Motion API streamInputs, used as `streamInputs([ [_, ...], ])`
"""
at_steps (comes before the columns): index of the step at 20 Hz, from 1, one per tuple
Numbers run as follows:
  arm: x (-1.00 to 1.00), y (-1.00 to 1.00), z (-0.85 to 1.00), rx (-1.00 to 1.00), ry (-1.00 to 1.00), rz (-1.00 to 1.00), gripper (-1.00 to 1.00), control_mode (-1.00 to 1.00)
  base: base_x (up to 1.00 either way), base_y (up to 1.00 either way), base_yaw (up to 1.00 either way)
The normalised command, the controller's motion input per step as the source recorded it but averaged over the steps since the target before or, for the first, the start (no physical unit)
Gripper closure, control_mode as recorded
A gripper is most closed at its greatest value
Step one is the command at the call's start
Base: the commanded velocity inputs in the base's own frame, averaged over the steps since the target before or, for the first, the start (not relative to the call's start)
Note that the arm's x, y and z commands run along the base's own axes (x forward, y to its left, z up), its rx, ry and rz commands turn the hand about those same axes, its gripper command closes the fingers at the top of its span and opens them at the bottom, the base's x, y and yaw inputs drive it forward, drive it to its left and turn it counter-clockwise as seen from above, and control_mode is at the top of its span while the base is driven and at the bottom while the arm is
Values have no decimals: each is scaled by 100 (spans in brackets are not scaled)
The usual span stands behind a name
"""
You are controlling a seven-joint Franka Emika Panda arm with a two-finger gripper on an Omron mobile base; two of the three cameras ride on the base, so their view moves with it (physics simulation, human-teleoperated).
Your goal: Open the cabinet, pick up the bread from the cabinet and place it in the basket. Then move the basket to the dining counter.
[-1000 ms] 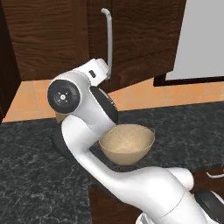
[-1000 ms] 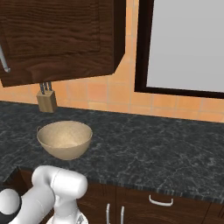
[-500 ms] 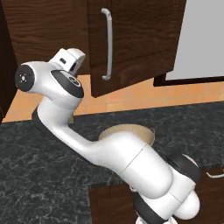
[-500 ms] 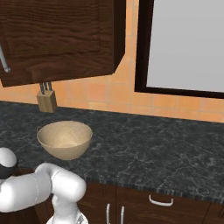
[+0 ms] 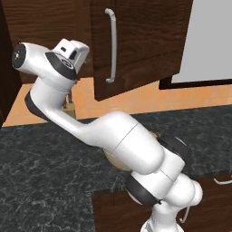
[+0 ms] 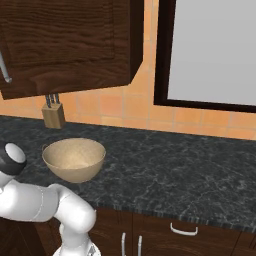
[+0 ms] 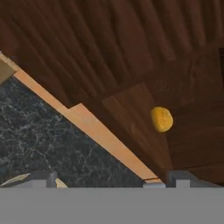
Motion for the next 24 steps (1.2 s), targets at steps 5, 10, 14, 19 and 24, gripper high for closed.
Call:
streamInputs([
  [5, -38, -83, 2, 4, -1, -6, -100, -100, 0, 0, 0],
  [10, -54, -100, 2, 8, -11, -4, -100, -100, 0, 0, 0],
  [14, -72, -100, 0, 6, -17, -2, -100, -100, 0, 0, 0],
  [19, -65, -100, 0, 5, -18, -3, -100, -100, 0, 0, 0],
  [24, -46, -100, 0, 2, -24, 0, -100, -100, 0, 0, 0],
])
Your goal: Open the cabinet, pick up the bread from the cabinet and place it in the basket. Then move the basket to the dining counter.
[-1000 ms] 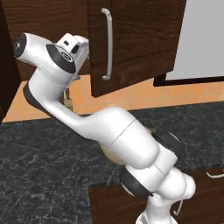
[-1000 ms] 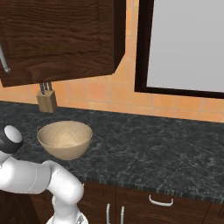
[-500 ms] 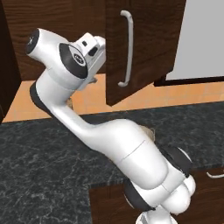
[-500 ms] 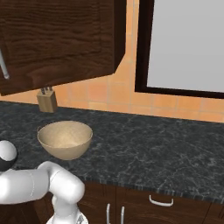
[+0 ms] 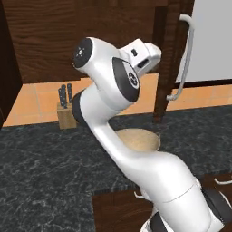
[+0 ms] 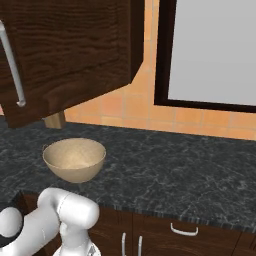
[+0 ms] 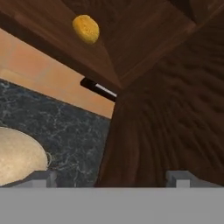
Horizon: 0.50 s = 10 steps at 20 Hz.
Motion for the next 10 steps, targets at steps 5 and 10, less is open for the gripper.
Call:
streamInputs([
  [5, -10, -100, 0, 0, -26, 0, -100, -100, 0, 0, 0],
  [10, 0, -100, 1, 0, -18, 0, -100, -100, 0, 0, 0],
])
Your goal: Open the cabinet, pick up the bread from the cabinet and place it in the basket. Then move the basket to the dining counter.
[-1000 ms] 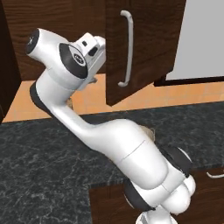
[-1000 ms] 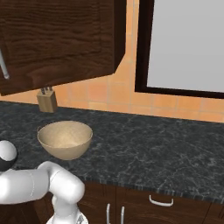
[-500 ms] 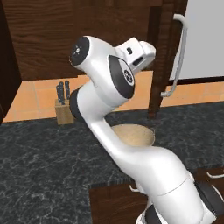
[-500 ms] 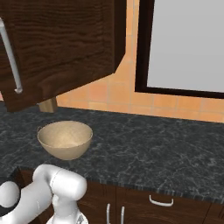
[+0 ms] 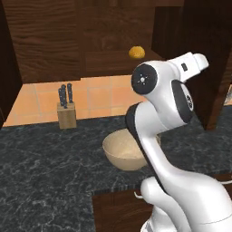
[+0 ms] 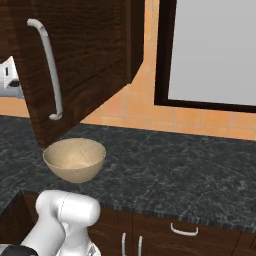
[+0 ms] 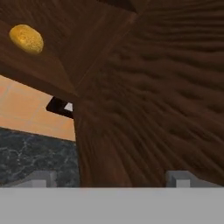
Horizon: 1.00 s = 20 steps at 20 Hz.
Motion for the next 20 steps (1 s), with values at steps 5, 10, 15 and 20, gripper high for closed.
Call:
streamInputs([
  [5, 0, -100, 11, 5, -4, -5, -100, -100, 0, 0, 0],
  [10, 3, -87, 10, 12, 0, -9, -100, -100, 0, 0, 0],
  [15, 10, 54, -20, 37, -1, 3, -100, -100, 0, 0, 0],
  [20, 89, 50, 8, 55, -1, 20, -100, -100, 0, 0, 0],
])
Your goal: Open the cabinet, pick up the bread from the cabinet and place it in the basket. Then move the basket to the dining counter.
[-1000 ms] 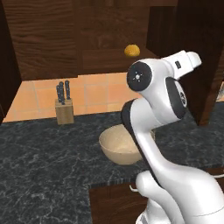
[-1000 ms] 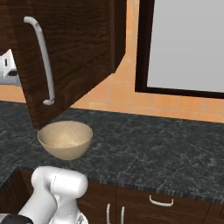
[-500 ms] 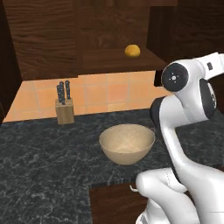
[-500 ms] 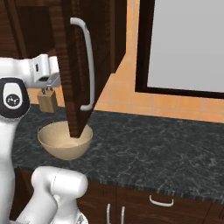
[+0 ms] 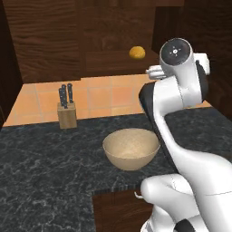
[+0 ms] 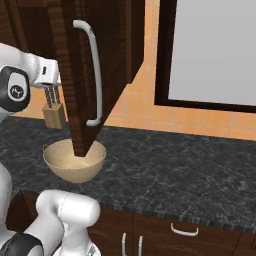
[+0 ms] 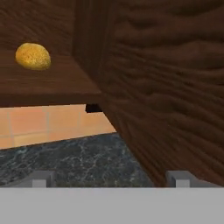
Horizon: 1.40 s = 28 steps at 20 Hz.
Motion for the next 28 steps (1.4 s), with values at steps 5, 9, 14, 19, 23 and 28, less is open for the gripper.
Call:
streamInputs([
  [5, 100, 5, 15, 38, -5, 14, -100, -100, 0, 0, 0],
  [9, 97, 23, 0, 8, 0, 0, -100, -100, 0, 0, 0],
  [14, 94, 17, -2, 2, 0, 0, -100, -100, 0, 0, 0],
  [19, 73, 0, -1, 0, 0, 7, -100, -100, 0, 0, 0],
  [23, 68, 0, -14, 0, 0, 15, -100, -100, 0, 0, 0],
  [28, 53, -4, -8, 0, 0, 15, -100, -100, 0, 0, 0],
])
